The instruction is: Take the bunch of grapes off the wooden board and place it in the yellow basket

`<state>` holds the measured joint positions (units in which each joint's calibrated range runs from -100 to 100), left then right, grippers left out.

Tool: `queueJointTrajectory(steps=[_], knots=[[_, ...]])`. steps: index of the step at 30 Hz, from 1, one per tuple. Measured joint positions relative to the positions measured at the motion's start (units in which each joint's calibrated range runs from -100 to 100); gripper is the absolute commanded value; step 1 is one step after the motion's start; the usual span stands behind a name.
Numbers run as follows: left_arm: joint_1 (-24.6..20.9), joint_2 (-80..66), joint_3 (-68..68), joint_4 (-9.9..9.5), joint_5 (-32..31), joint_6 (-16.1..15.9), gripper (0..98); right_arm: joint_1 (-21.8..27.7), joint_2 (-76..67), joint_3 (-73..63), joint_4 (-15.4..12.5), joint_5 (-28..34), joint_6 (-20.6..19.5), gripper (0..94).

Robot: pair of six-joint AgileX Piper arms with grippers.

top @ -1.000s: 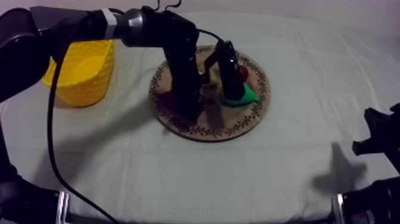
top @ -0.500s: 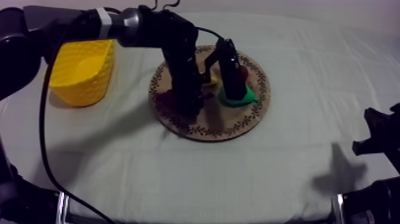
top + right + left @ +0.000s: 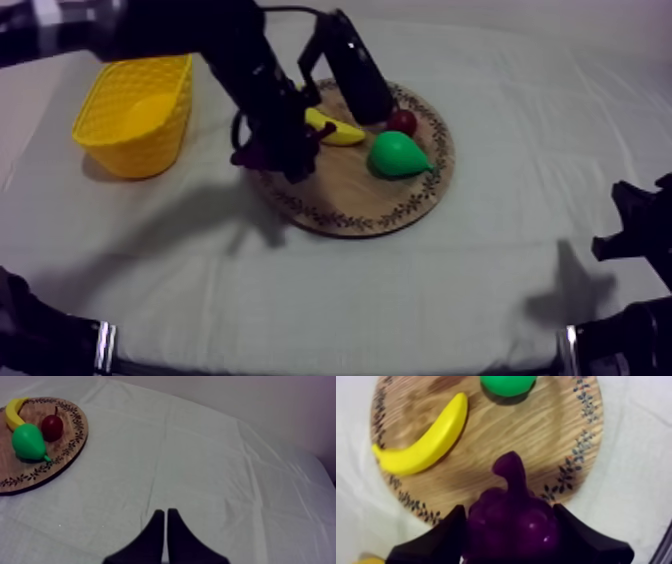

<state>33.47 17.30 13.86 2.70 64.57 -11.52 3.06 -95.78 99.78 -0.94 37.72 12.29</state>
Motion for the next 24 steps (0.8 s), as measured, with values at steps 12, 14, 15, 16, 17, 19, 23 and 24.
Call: queueJointTrajectory(steps=[12,14,15,16,17,19,23,24], knots=[[-4.41,-21.25,12.01,0.34,-0.61,7.84,39.4,0.00,0.00,0.00,0.00,0.00,0.03,0.3],[-5.98,-24.81,14.95,0.56,-0.71,9.04,39.5,0.00,0.00,0.00,0.00,0.00,0.03,0.3],[-6.87,-26.51,16.37,0.63,-0.59,9.41,39.6,0.00,0.00,0.00,0.00,0.00,0.03,0.3],[-7.61,-28.09,17.69,0.77,-0.48,9.75,39.6,0.00,0.00,0.00,0.00,0.00,0.03,0.3],[-8.62,-29.54,18.82,0.83,-0.21,9.89,39.7,0.00,0.00,0.00,0.00,0.00,0.03,0.3],[-10.45,-31.79,20.38,0.96,0.40,9.91,39.7,0.00,0.00,0.00,0.00,0.00,0.03,0.3],[-14.69,-35.27,20.86,1.13,1.77,9.68,39.6,0.00,0.00,0.00,0.00,0.00,0.03,0.3],[-15.77,-35.92,20.53,1.14,2.53,9.54,39.5,0.00,0.00,0.00,0.00,0.00,0.03,0.3]])
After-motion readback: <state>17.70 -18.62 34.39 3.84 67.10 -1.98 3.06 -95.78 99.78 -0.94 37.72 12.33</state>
